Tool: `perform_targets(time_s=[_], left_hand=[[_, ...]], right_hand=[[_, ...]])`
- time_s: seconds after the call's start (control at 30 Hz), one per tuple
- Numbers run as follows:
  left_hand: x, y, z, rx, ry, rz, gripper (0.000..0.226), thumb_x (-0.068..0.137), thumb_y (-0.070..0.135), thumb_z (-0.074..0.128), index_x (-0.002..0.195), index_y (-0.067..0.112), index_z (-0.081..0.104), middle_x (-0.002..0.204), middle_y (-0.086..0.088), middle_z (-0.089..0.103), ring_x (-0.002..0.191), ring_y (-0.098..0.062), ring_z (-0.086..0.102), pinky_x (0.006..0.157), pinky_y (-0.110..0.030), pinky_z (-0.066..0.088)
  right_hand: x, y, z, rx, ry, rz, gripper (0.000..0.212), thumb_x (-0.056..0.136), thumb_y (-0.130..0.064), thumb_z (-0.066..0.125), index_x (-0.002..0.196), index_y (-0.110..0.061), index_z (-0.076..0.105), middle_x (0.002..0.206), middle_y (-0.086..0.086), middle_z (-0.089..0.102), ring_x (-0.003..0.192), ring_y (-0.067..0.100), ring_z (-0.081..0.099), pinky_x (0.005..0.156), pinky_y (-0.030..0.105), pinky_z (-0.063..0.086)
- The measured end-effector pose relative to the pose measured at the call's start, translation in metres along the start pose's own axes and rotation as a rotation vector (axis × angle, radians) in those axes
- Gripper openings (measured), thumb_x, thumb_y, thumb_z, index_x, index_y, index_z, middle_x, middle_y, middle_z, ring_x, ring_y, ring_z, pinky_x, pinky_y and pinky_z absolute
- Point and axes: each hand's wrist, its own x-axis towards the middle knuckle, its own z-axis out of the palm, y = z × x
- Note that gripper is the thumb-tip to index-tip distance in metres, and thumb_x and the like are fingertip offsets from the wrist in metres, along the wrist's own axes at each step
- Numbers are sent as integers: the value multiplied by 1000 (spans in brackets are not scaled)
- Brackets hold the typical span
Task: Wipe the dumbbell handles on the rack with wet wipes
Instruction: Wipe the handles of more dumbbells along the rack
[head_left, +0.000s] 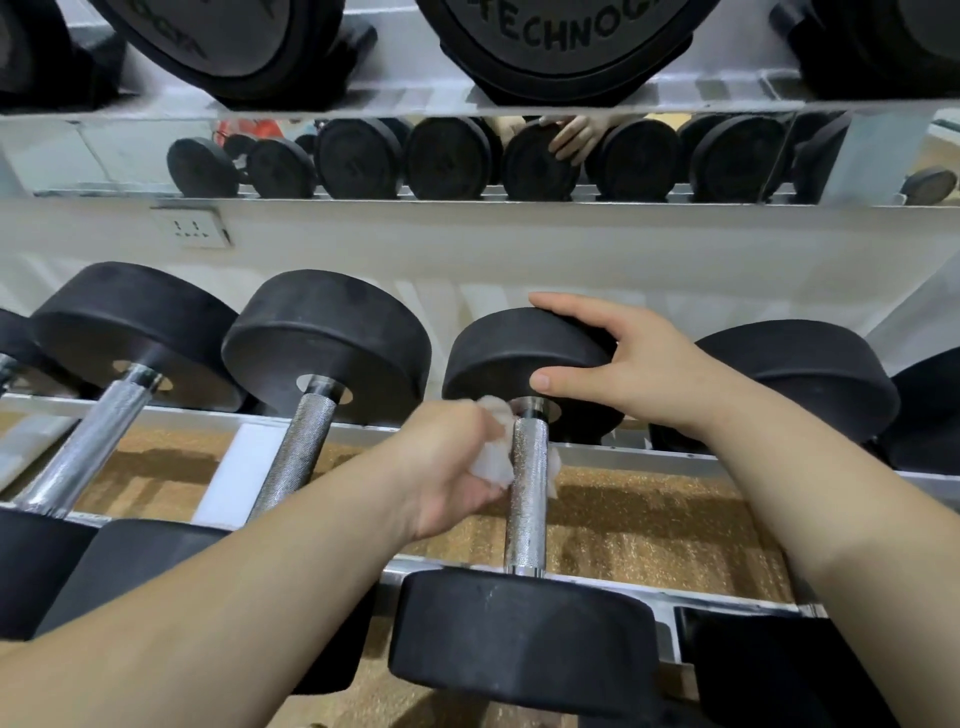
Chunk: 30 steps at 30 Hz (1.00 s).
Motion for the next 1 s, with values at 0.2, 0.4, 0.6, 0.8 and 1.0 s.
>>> perform_targets(time_s=[0.2,0.4,0.6,0.8,1.0], left_hand=[[-38,-17,-8,759,98,-37,27,74,-7,45,82,14,61,75,-15,52,67,-26,52,60,-27,43],[-13,-5,4,354,170,69,48,81,-22,26,65,9,59,68,-12,49,57,-26,60,48,-22,45],[-41,-6,-10,663,128,6,25,84,-12,43,79,6,60,81,-21,64,81,-34,69,84,-50,57],[-53,23,-13,467,114,213,21,90,-4,57,108,-2,68,92,-19,77,81,-27,71,72,-32,48],[-58,31,-20,432,0,306,18,93,3,66,109,1,74,108,-21,76,94,-25,69,83,-35,48]], right_hand=[[0,-1,3,-8,13,-8,76,83,-28,88,150,-34,54,146,-21,57,132,-5,53,117,27,41],[0,0,4,-6,10,17,75,82,-31,88,149,-38,54,145,-22,58,132,-3,54,118,35,43],[-5,-12,5,-33,44,23,80,78,-33,90,150,-36,53,143,-18,55,131,-1,52,113,19,41],[-25,-52,31,51,148,-225,35,78,-25,92,111,-20,80,102,-3,69,86,11,65,72,14,47],[-25,-59,27,314,-9,38,45,67,-36,88,109,-21,79,92,1,80,80,16,71,65,20,55]])
